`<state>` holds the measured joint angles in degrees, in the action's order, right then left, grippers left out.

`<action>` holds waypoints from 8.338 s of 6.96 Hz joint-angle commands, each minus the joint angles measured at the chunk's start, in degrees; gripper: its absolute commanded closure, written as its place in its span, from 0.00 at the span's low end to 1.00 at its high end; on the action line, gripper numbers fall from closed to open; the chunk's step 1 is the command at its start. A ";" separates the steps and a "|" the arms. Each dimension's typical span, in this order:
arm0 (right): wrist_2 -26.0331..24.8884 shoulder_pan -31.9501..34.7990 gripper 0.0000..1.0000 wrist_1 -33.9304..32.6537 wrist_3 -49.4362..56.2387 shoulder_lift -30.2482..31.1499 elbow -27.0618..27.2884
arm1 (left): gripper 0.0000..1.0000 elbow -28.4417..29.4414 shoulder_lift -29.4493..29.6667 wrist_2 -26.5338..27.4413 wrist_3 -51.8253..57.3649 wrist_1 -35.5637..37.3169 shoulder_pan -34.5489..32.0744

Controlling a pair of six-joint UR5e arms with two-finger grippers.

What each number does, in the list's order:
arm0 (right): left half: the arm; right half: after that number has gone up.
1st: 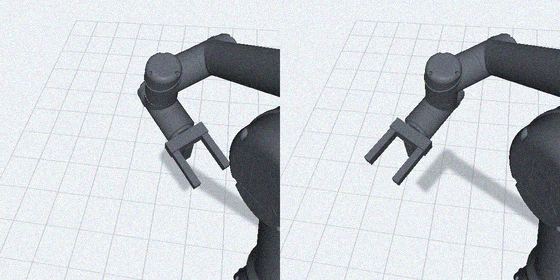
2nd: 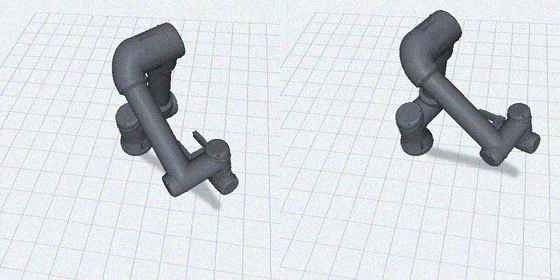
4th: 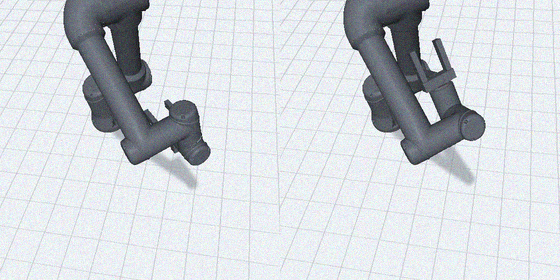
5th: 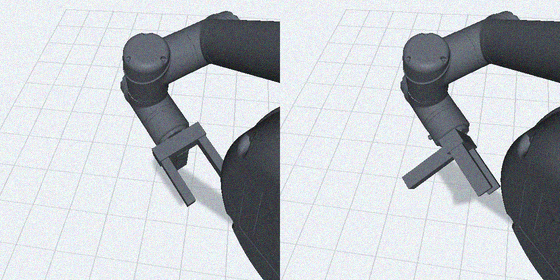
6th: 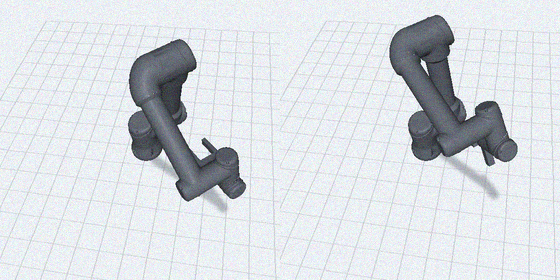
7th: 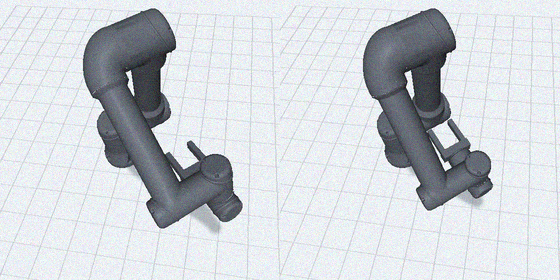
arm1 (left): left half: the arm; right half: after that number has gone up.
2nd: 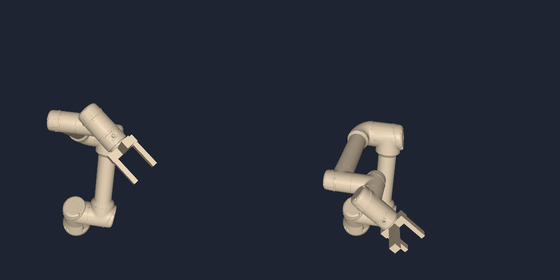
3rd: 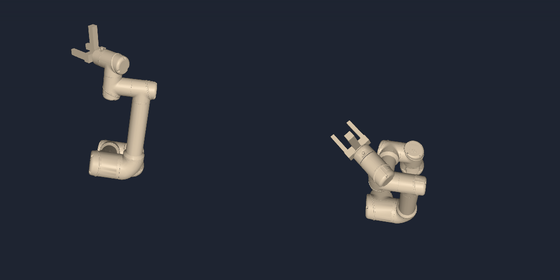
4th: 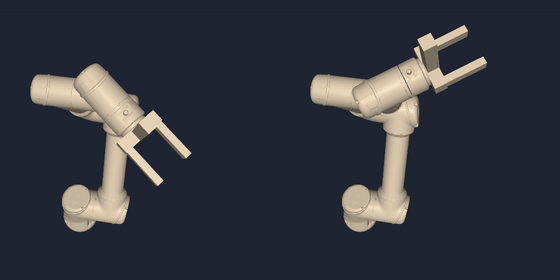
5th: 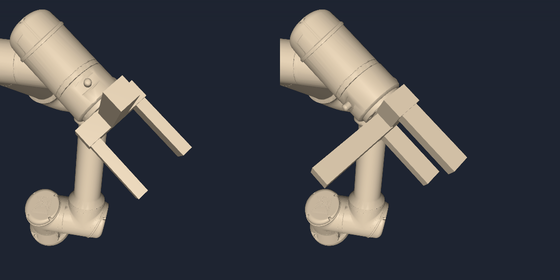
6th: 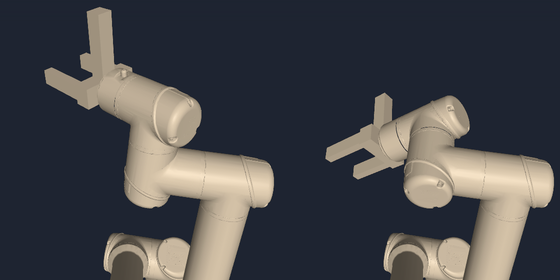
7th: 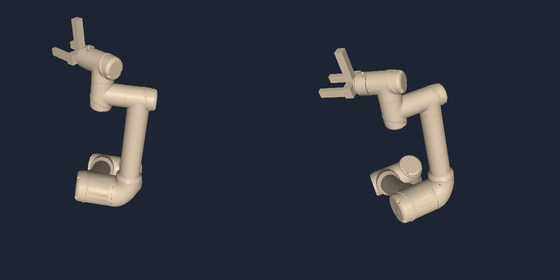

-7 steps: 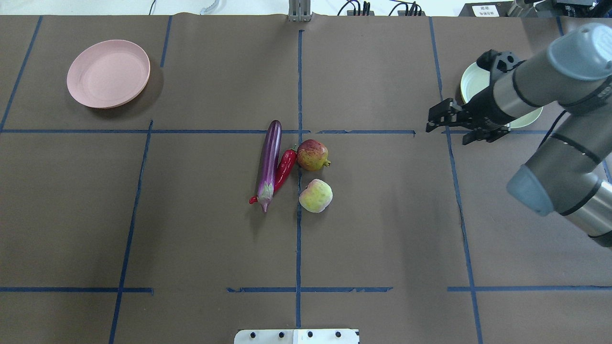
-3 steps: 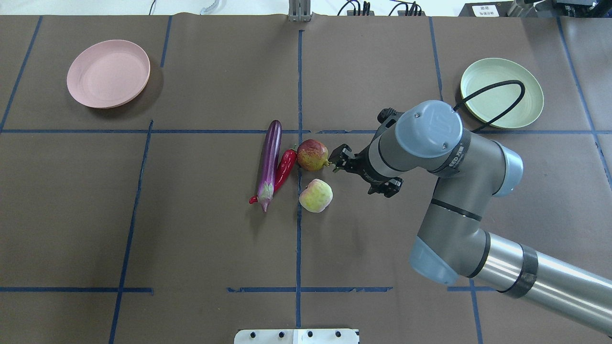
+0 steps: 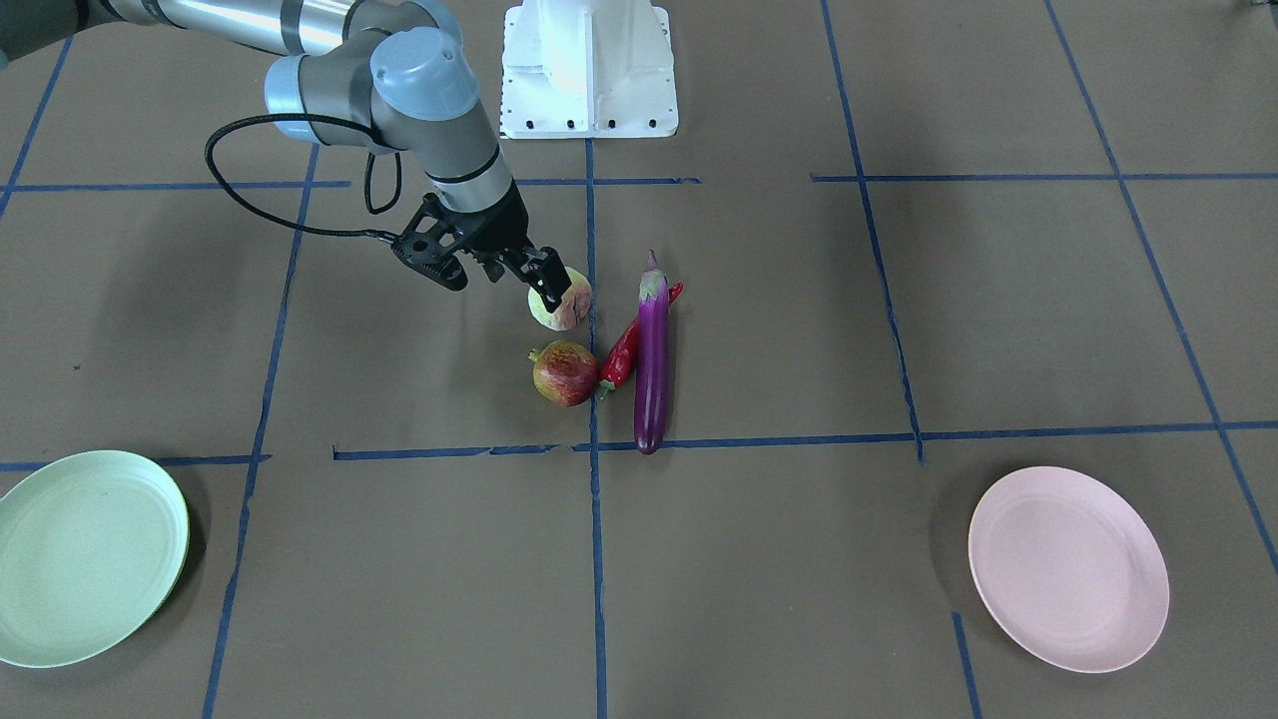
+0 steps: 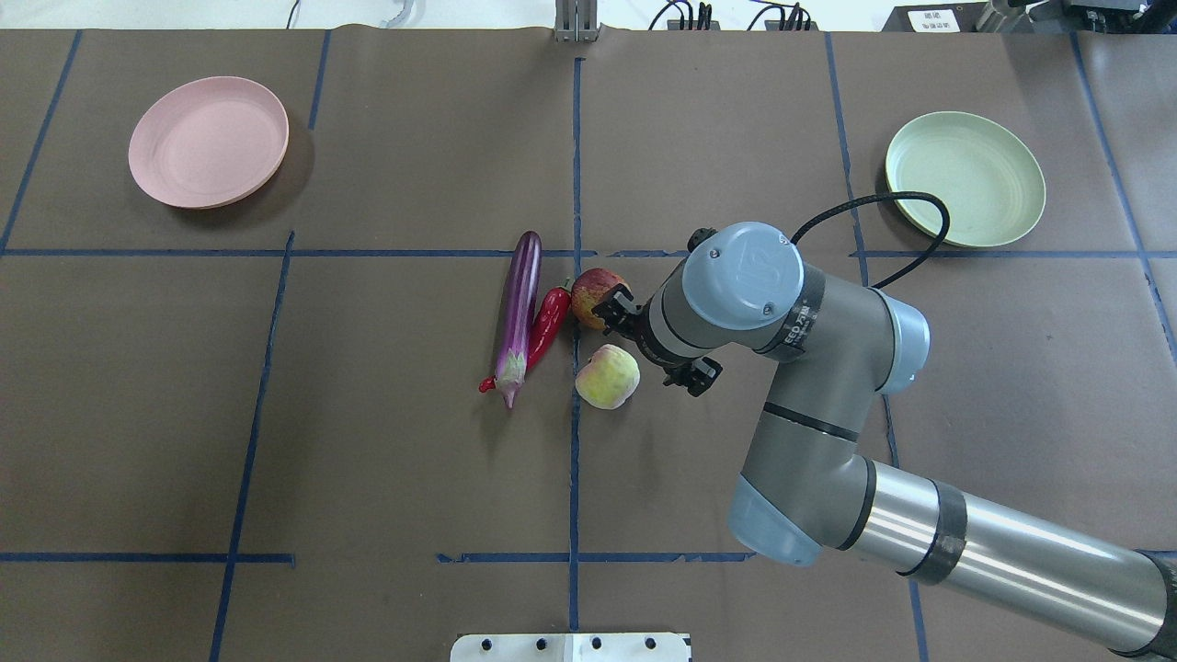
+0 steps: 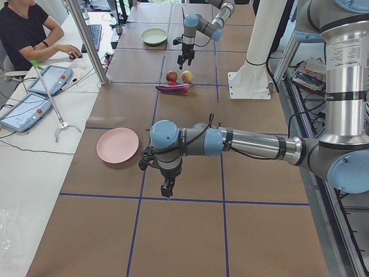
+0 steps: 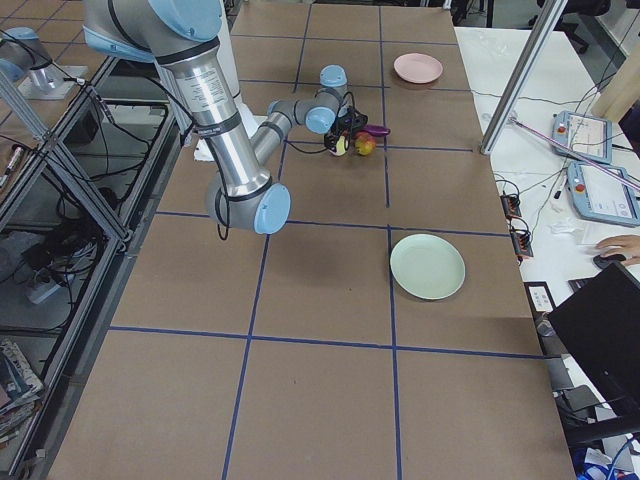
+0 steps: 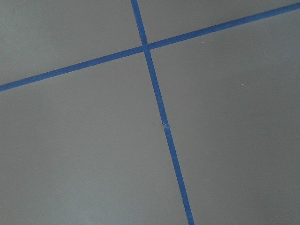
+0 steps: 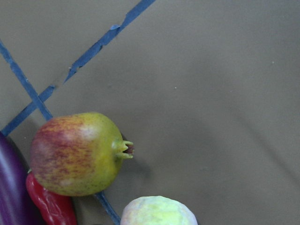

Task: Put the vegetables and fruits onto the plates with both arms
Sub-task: 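Grasp the pale yellow-green fruit with the right gripper and lift, then carry the fruit onto the green plate with right gripper while left arm moves in, then grasp the purple eggplant with left gripper while right gripper releases the fruit, then carry eggplant onto pink plate with left gripper while right gripper nears pomegranate, then grasp the pomegranate with the right gripper while the left gripper releases the eggplant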

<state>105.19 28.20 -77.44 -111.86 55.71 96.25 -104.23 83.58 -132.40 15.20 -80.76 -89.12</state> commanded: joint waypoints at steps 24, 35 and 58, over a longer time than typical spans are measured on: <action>9.42 37.46 0.00 6.77 67.39 9.07 -27.25 | 0.03 16.25 46.93 17.96 -78.92 -22.60 57.11; 25.92 34.76 0.00 6.07 51.64 10.21 -8.84 | 1.00 7.64 37.21 20.17 -87.54 -22.77 39.95; -5.25 2.30 0.00 -5.82 7.54 -15.46 -19.77 | 0.00 27.88 38.67 8.39 -90.06 -43.69 32.42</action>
<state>100.37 30.50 -85.00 -104.33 40.38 77.80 -73.32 122.36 -123.79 -71.12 -124.52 -58.27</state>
